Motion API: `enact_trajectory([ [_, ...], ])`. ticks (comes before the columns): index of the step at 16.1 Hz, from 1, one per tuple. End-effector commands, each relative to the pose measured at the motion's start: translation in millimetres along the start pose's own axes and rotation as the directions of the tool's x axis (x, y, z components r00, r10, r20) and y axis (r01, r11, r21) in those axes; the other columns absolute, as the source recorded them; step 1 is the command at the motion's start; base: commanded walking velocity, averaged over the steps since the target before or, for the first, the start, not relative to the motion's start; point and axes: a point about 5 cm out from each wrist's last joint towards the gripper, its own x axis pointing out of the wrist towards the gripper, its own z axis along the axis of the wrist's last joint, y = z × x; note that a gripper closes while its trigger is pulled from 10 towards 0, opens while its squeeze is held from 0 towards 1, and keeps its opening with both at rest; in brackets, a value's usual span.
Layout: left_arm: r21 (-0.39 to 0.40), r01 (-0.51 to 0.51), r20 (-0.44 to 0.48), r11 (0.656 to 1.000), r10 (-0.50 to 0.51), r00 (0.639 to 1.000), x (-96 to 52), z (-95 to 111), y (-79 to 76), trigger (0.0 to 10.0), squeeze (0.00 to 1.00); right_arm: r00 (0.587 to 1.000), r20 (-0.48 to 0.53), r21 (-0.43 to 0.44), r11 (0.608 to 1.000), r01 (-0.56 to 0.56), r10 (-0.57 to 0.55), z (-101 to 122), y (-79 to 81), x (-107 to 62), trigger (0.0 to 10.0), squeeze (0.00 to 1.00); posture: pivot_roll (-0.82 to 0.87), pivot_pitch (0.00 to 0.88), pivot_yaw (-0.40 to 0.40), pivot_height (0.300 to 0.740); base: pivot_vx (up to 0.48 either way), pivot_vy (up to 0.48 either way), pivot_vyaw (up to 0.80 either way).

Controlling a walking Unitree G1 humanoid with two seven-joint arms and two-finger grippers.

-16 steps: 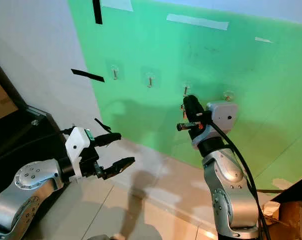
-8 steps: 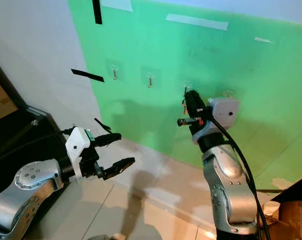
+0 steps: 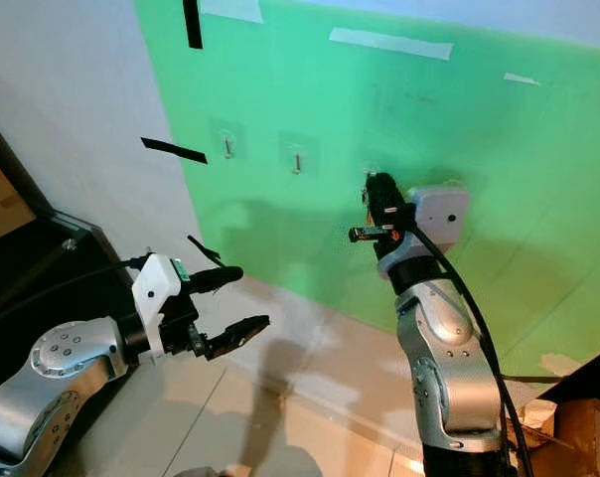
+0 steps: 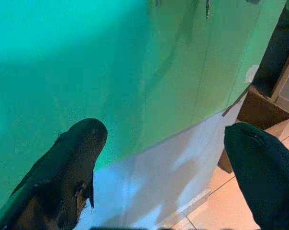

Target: Hang keys on a hook

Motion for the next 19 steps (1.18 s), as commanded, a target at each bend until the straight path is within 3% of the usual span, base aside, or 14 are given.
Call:
enact_trajectory([
  [1, 0.013, 0.012, 0.001, 1.000, -0.012, 1.000, -0.6, 4.0, -0.3, 10.0, 0.00, 1.000, 0.010, -0.011, 1.000, 0.020, -0.020, 0.7, 0.7, 5.6, 10.0, 0.00, -0.02, 0.000, 0.060, 0.740, 0.000, 0.000, 0.00],
  [5, 0.014, 0.012, 0.000, 1.000, -0.012, 1.000, -0.2, 4.5, 0.6, 10.0, 0.00, 1.000, -0.027, -0.103, 0.995, -0.009, 0.007, -5.4, 6.6, 7.2, 10.0, 0.00, -0.02, 0.000, 0.063, 0.740, 0.000, 0.000, 0.00],
  [8, 0.014, 0.013, -0.001, 1.000, -0.013, 1.000, 0.1, 4.9, 0.7, 10.0, 0.00, 0.997, -0.055, -0.166, 0.985, 0.042, -0.052, -11.2, 4.0, 9.2, 10.0, 0.00, -0.01, 0.000, 0.065, 0.740, 0.000, 0.000, 0.00],
  [13, 0.011, 0.008, -0.004, 1.000, -0.008, 1.000, -0.2, 5.1, 0.7, 10.0, 0.00, 0.988, -0.103, -0.190, 0.977, 0.096, -0.117, -21.7, -1.9, 1.9, 10.0, 0.00, -0.01, 0.000, 0.065, 0.740, 0.000, 0.000, 0.00],
  [15, 0.009, 0.007, -0.004, 1.000, -0.007, 1.000, -0.3, 5.1, 0.9, 10.0, 0.00, 0.978, -0.143, -0.140, 0.981, 0.133, -0.153, -28.2, -6.4, -4.4, 10.0, 0.00, -0.01, 0.000, 0.066, 0.740, 0.000, 0.000, 0.00],
  [19, 0.009, 0.007, -0.004, 1.000, -0.007, 1.000, -0.2, 5.4, 2.2, 10.0, 0.00, 0.975, -0.189, -0.032, 0.993, 0.115, -0.119, -33.8, -3.9, -10.8, 10.0, 0.00, -0.02, 0.000, 0.071, 0.740, 0.000, 0.000, 0.00],
])
